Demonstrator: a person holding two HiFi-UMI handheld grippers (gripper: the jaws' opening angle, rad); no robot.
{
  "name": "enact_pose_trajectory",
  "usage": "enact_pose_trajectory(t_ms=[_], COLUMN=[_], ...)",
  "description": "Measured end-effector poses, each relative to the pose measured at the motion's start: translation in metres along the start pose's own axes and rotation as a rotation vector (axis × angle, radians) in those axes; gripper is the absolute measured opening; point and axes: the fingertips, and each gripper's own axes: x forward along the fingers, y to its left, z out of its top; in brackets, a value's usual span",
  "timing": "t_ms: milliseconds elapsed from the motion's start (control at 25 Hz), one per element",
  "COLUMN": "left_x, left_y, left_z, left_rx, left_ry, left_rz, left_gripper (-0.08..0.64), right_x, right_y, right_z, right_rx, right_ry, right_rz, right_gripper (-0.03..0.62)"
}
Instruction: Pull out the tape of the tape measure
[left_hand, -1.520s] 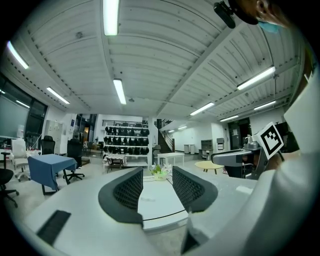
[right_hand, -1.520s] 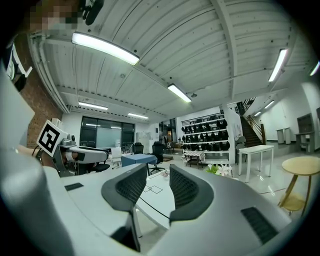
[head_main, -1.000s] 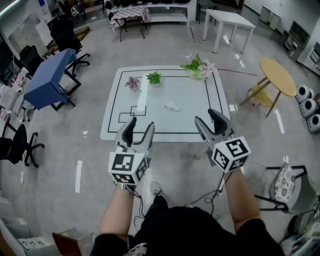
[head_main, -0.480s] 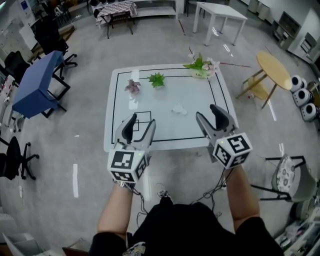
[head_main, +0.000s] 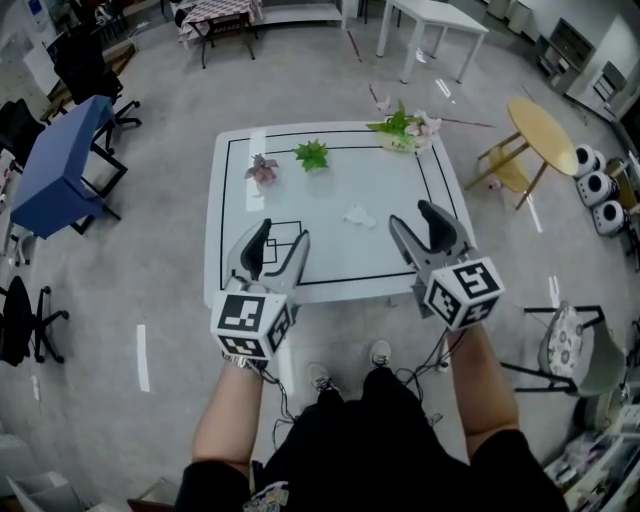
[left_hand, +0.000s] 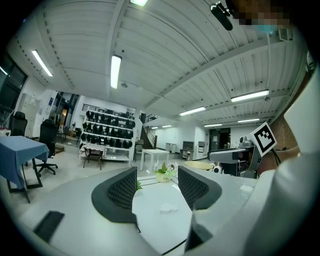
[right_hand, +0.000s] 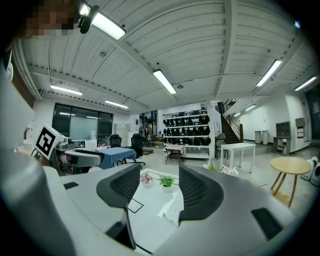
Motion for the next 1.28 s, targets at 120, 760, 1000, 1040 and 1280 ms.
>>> enact_pose_trajectory(t_ms=[120, 760, 1000, 1040, 1280], left_x=[0.008, 0.087, 0.115, 0.120, 0.139], left_y=[0.005, 0.019, 0.028, 0.029, 0.034], left_z=[-0.002, -0.024, -0.045, -0.048, -0.066], left_rx=[-0.004, -0.013, -0.039, -0.042, -0.059], left_ry=[0.005, 0.038, 0.074, 0.081, 0.114], left_rz=[-0.003, 0.052, 0.073, 0.076, 0.090], left_gripper=[0.239, 0.239, 0.239, 0.239, 0.239], right_x=[0.013, 0.098, 0.125, 0.129, 0.147], right_y=[-0.005, -0.063, -0.079, -0.081, -0.085], right_z=[-0.004, -0.053, -0.085, -0.090, -0.129], right_rx=[-0.004, 0.027, 0.032, 0.033, 0.037], right_ry=[0.017, 0.105, 0.168, 0.178, 0.252], right_rz=[0.011, 0.155, 0.202, 0.209, 0.253], right_gripper=[0.232, 0.238, 0.241, 0.242, 0.245])
